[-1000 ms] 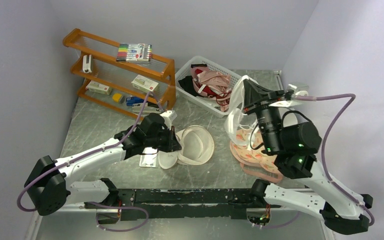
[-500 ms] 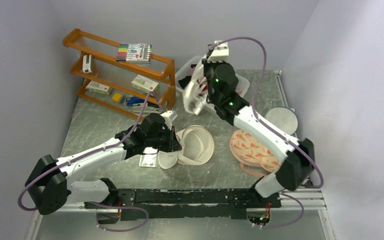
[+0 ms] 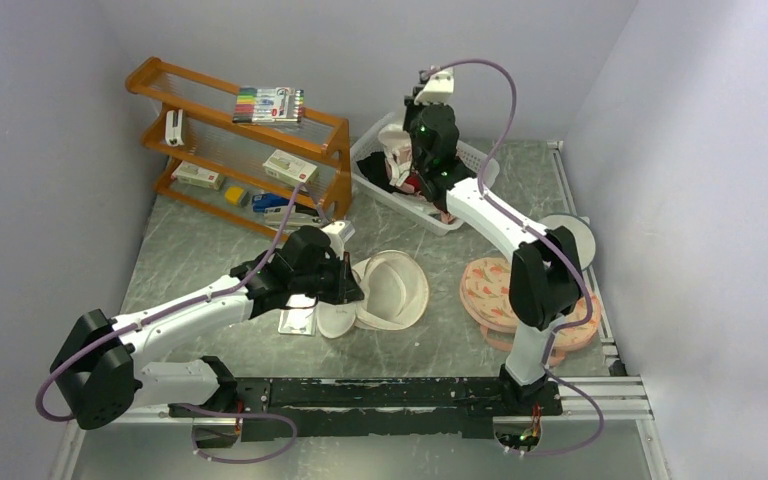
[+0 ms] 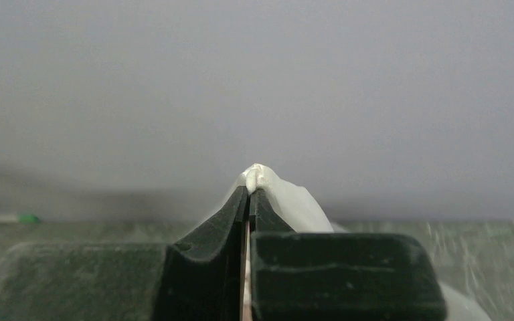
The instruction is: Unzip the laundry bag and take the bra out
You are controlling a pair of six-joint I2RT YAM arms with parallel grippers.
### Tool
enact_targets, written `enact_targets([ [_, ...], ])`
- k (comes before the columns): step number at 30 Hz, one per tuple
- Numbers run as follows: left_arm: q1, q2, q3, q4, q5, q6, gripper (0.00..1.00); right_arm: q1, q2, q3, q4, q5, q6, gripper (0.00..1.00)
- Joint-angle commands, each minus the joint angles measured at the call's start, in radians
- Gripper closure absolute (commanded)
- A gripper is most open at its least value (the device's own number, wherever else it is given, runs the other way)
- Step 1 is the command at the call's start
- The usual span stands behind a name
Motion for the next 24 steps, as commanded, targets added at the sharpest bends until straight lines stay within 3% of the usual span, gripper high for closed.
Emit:
enact_targets([
  [1,-0.006,-0.006,0.027,0.005,0.005,-0.007,0.93,-0.056,0.034,-0.151,0.002,-0.002,0.066,1.0],
  [10,-0.006,0.019,0.029,0.017,0.023,-0.001,0.93,-0.222,-0.071,-0.479,-0.056,-0.144,0.261,1.0],
  [17,-0.007,0.043,0.046,0.032,0.032,-0.004,0.93,-0.278,-0.04,-0.518,-0.107,-0.379,0.258,1.0],
  [24,-0.007,0.071,0.07,0.014,0.034,-0.005,0.93,-0.293,0.006,-0.495,-0.163,-0.338,0.3,1.0],
])
